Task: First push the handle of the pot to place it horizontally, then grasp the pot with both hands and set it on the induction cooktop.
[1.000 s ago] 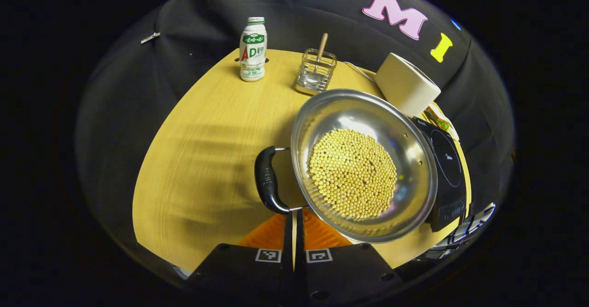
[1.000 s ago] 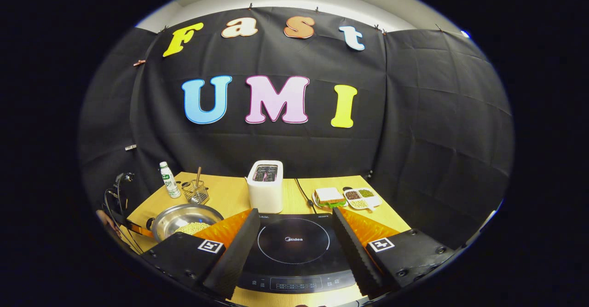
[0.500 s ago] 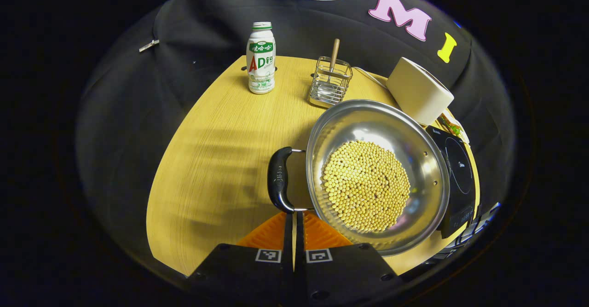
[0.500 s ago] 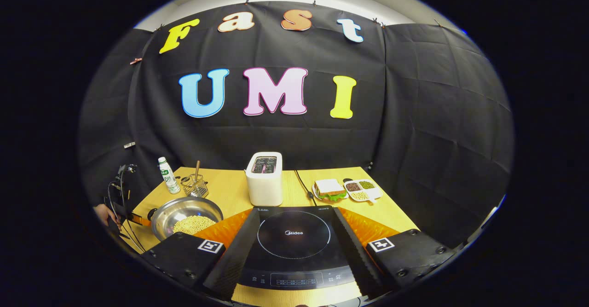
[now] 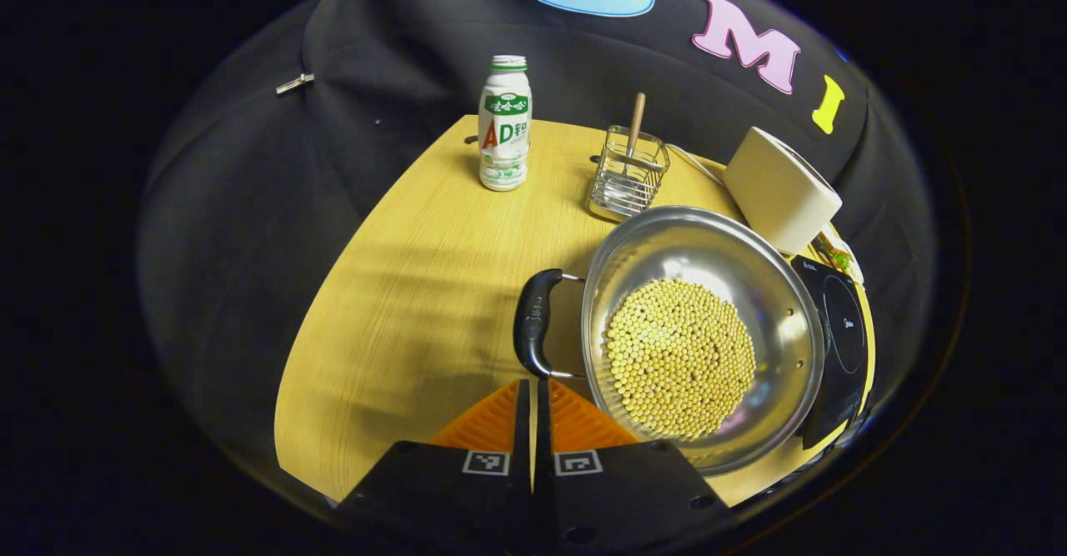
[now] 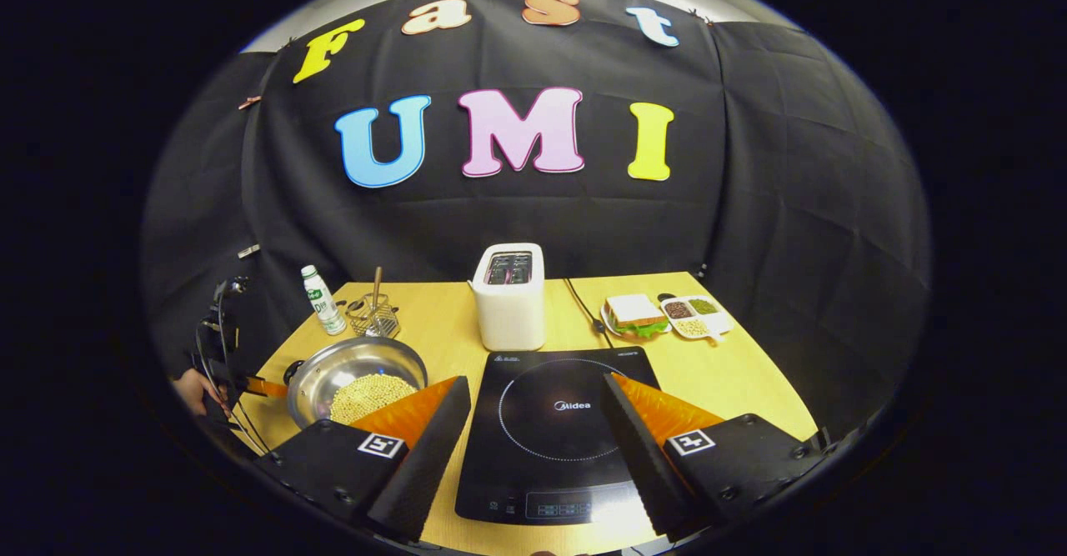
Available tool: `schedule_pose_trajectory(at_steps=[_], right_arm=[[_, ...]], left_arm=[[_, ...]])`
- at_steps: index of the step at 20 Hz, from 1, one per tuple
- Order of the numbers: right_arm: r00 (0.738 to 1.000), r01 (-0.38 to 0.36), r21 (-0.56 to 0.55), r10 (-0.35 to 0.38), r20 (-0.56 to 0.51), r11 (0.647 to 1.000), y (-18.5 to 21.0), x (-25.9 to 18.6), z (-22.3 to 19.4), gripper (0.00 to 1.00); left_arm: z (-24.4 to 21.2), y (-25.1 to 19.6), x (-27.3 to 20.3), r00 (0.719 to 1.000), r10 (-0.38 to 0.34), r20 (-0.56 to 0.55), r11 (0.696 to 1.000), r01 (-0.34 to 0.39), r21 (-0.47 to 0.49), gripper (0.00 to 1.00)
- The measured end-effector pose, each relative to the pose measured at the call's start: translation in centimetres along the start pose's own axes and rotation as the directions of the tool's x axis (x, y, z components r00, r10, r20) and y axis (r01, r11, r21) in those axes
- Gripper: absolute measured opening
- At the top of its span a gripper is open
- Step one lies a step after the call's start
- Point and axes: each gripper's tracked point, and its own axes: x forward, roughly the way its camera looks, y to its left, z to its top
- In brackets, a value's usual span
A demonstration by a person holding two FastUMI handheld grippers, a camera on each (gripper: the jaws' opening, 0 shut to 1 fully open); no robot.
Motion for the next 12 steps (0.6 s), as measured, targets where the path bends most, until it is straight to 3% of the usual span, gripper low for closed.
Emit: schedule_pose_trajectory(at_steps=[4,7,11,12], right_arm=[[0.995,-0.081,-0.01,0.081,-0.058,0.997,3.2,2.3,-1.4,0.99],[0.982,-0.149,-0.012,0.147,-0.121,0.989,6.1,4.1,-2.8,0.99],[0.96,-0.213,-0.015,0.207,-0.187,0.977,9.4,6.7,-4.8,0.99],[0.955,-0.223,-0.015,0.216,-0.203,0.975,10.1,7.5,-5.3,0.99]], left_arm=[[1.6,1.1,-3.2,0.998,0.012,0.067,1.0,-0.013,0.019,0.07],[3.6,1.5,-5.2,0.993,0.009,0.116,1.0,-0.011,0.021,0.34],[5.4,1.1,-5.4,0.987,-0.012,0.157,0.998,0.002,0.066,0.98],[5.5,0.8,-5.0,0.988,-0.023,0.153,0.998,0.013,0.063,0.97]])
